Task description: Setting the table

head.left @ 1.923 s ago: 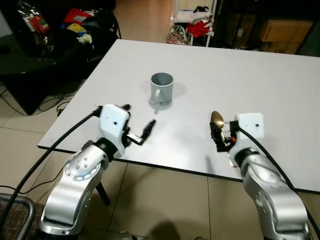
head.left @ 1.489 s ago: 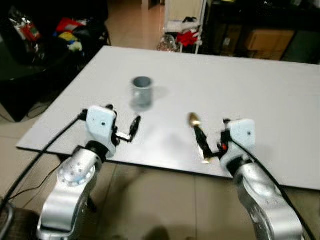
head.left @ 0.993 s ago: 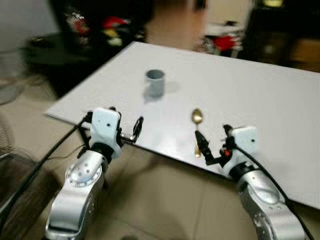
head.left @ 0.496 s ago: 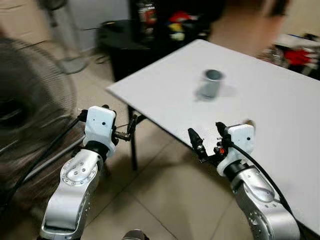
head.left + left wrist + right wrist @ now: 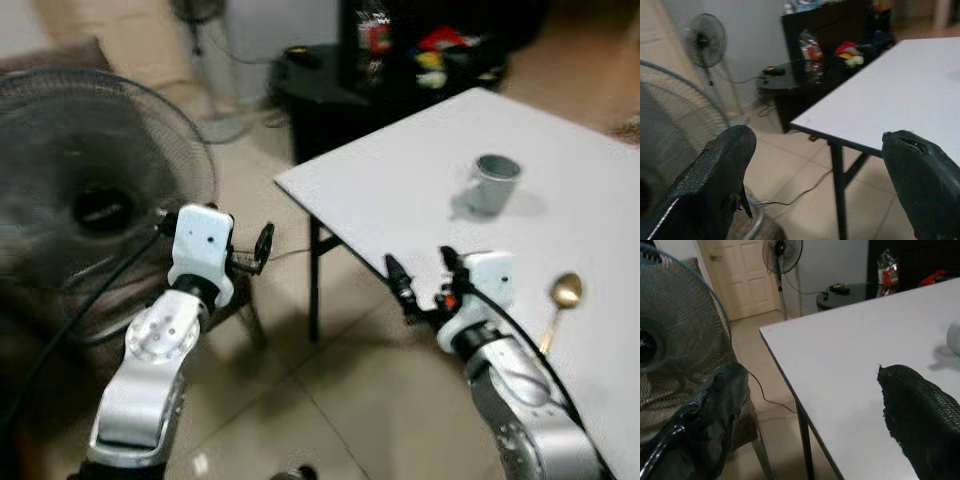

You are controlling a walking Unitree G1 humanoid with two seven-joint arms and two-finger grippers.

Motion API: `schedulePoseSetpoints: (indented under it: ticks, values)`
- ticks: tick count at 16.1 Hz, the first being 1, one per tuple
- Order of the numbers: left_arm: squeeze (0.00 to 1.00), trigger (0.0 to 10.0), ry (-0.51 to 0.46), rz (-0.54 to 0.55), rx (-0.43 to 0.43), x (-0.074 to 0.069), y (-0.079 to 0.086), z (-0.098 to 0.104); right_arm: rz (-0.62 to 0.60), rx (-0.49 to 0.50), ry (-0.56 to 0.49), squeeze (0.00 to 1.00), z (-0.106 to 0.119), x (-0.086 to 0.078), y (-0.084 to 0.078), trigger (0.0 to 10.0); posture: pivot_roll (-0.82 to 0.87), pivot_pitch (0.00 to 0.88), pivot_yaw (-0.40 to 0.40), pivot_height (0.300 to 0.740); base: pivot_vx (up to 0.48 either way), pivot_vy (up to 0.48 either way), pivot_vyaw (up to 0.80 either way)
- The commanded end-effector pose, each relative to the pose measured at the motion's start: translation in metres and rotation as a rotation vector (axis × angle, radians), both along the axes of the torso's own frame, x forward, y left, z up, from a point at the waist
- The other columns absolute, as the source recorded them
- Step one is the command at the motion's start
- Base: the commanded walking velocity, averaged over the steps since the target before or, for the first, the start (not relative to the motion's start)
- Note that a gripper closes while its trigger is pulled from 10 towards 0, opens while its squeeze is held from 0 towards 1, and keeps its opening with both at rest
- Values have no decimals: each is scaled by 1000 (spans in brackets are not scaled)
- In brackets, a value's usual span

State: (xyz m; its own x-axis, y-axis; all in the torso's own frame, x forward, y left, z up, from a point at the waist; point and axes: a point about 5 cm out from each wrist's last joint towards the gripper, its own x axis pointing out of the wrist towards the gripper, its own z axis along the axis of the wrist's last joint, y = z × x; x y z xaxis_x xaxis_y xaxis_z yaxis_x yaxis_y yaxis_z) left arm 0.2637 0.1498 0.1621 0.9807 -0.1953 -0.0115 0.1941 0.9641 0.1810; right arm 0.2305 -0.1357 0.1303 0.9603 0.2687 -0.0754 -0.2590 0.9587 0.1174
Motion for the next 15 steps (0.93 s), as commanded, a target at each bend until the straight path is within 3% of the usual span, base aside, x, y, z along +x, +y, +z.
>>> schedulePoseSetpoints:
  ticks: [1,10,13,15]
  values:
    - [235,10000,-20,39,11,0,5,2,-19,23,-14,1000,3,1,-2,10000,23,0,32,740,0,0,800]
    - [263,10000,1,32,-27,-6,9,0,20,12,-1,1000,2,0,2,10000,24,0,33,740,0,0,800]
    - [263,10000,-31,82,42,-2,13,-3,-20,23,25,1000,-3,0,-2,10000,37,0,30,740,0,0,800]
    - [247,10000,-26,68,29,-4,11,2,-1,33,11,1000,1,7,1,10000,41,0,42,740,0,0,800]
